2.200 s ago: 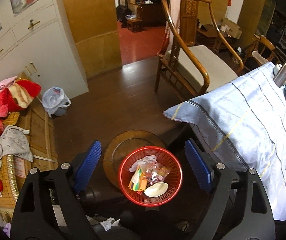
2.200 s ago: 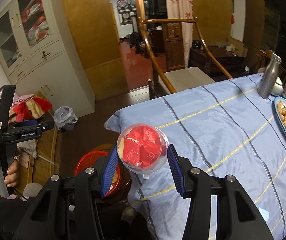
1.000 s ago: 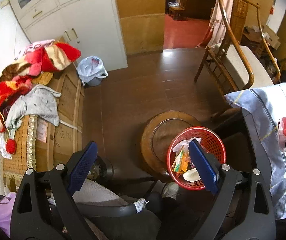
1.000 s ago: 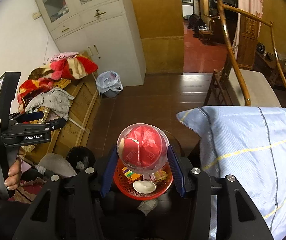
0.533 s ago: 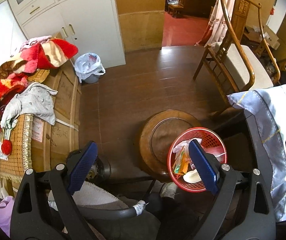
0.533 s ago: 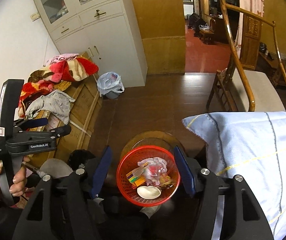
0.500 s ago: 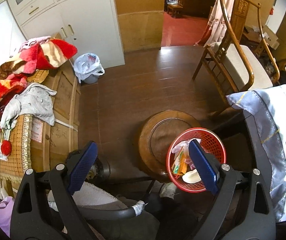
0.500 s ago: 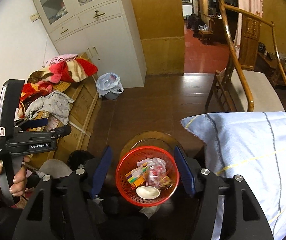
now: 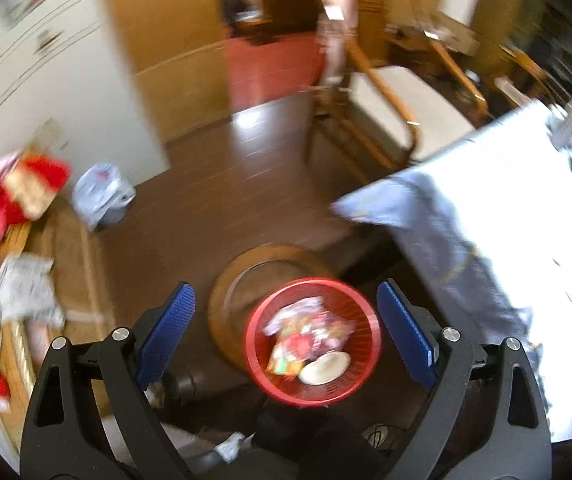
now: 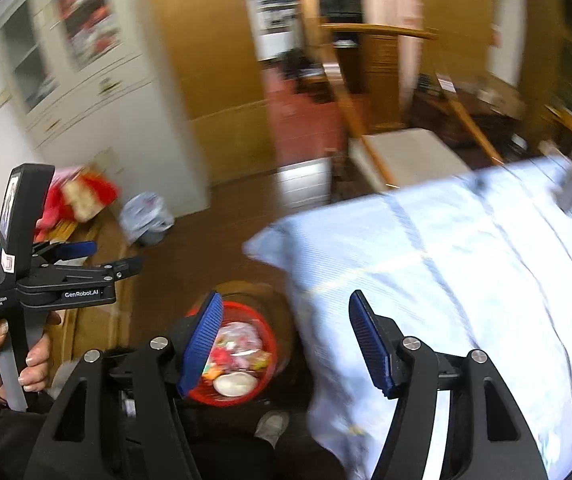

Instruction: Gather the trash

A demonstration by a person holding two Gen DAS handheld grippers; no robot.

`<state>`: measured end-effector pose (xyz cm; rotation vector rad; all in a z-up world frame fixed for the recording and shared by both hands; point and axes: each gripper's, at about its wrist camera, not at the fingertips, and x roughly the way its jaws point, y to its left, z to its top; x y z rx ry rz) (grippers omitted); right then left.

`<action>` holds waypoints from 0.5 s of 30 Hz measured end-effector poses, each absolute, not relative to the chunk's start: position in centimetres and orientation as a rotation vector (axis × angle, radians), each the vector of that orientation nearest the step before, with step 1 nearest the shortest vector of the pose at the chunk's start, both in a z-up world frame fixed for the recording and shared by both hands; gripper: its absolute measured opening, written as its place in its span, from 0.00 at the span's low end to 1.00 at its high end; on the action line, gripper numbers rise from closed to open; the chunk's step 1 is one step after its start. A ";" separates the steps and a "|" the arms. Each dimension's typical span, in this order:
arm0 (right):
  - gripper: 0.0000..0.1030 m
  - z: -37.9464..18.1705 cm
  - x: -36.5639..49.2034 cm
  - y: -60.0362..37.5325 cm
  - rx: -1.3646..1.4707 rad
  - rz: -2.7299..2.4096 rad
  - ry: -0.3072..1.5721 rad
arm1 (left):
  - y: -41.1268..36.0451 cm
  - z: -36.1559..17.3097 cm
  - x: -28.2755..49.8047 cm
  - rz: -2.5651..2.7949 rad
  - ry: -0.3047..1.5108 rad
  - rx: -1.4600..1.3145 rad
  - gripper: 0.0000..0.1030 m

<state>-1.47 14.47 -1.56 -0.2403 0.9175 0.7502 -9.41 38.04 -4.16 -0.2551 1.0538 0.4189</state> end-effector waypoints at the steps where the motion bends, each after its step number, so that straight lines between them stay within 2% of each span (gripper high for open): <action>1: 0.63 -1.5 -1.2 13.1 -0.219 0.714 0.919 | 36.5 -3.8 -8.0 0.365 1.050 -0.222 0.87; 7: 0.65 -1.0 -2.3 1.6 -0.058 0.410 0.908 | 26.8 -3.2 -1.9 0.073 1.048 -0.048 0.87; 15: 0.66 -1.4 -9.5 -13.6 0.173 -0.023 0.893 | 11.6 -3.8 1.9 -0.308 1.049 0.160 0.87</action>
